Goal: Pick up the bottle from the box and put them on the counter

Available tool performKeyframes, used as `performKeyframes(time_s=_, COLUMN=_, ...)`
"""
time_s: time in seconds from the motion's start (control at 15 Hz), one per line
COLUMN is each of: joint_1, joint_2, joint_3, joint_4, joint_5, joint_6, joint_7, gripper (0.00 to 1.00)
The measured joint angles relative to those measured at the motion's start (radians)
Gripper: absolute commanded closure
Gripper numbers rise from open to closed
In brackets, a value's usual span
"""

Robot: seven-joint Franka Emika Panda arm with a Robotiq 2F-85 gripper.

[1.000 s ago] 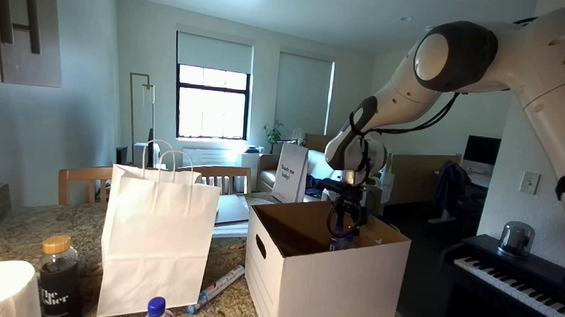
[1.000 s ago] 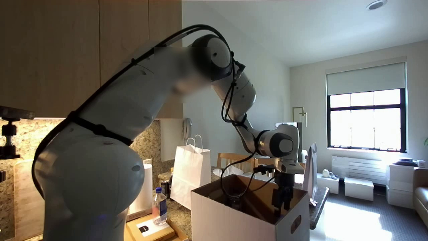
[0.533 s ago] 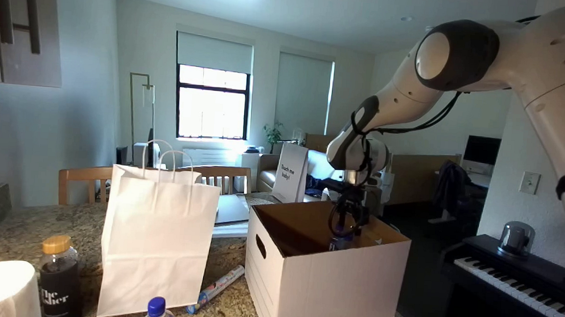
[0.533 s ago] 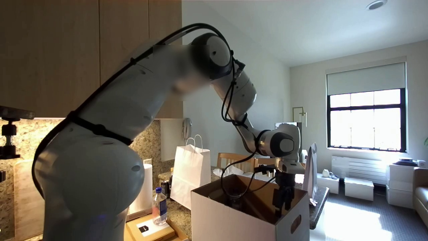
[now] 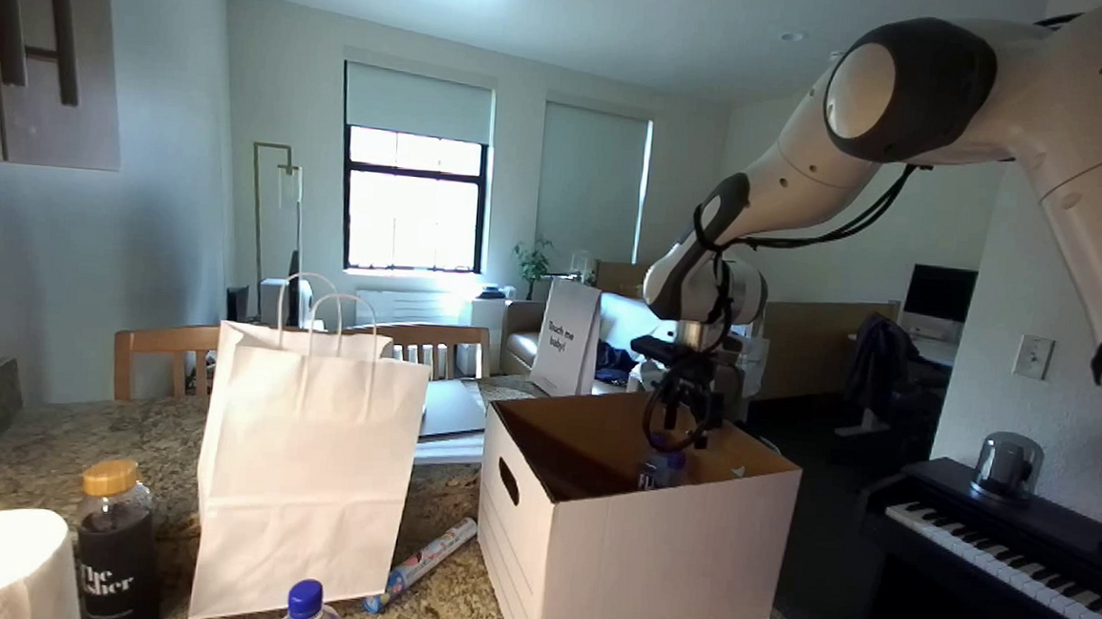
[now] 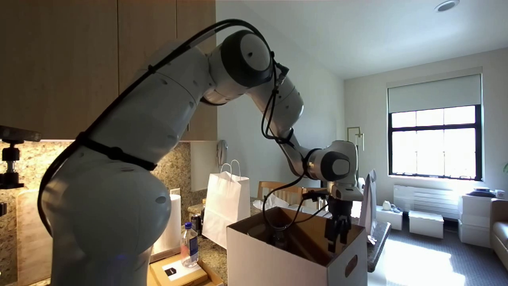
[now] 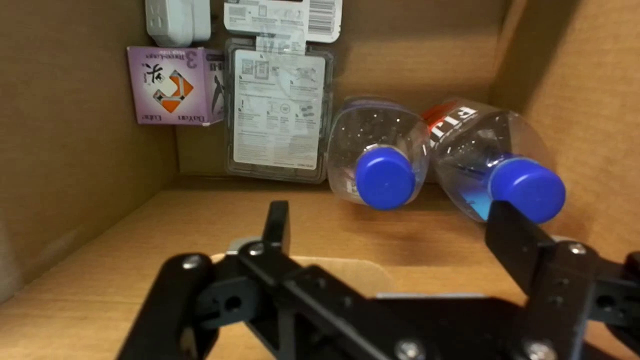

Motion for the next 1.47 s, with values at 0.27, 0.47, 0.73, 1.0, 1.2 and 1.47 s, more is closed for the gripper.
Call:
performKeyframes(time_s=0.27, joint_1=0.004, joint_2=-0.004, joint_3=0.004, joint_4=-0.033, joint_5=-0.001, joint_6=0.0, joint_7=0.0, gripper=0.0)
performKeyframes(time_s=0.47, joint_1=0.008, joint_2=-0.003, joint_3=0.006, joint_4=-0.048, joint_5=-0.001, joint_6=0.0, joint_7=0.0, gripper=0.0)
performKeyframes(time_s=0.73, joint_1=0.009, joint_2=0.0, joint_3=0.007, joint_4=-0.049, joint_5=-0.001, joint_6=0.0, joint_7=0.0, gripper=0.0)
performKeyframes(time_s=1.0, joint_1=0.009, joint_2=0.0, joint_3=0.007, joint_4=-0.049, joint_5=-0.001, joint_6=0.0, joint_7=0.0, gripper=0.0)
performKeyframes(time_s=1.2, joint_1=0.008, joint_2=0.006, joint_3=0.008, joint_4=-0.044, joint_5=-0.001, joint_6=-0.003, joint_7=0.0, gripper=0.0)
performKeyframes(time_s=1.47, joint_1=0.008, joint_2=0.033, joint_3=0.007, joint_4=-0.028, joint_5=-0.002, joint_6=-0.003, joint_7=0.0, gripper=0.0)
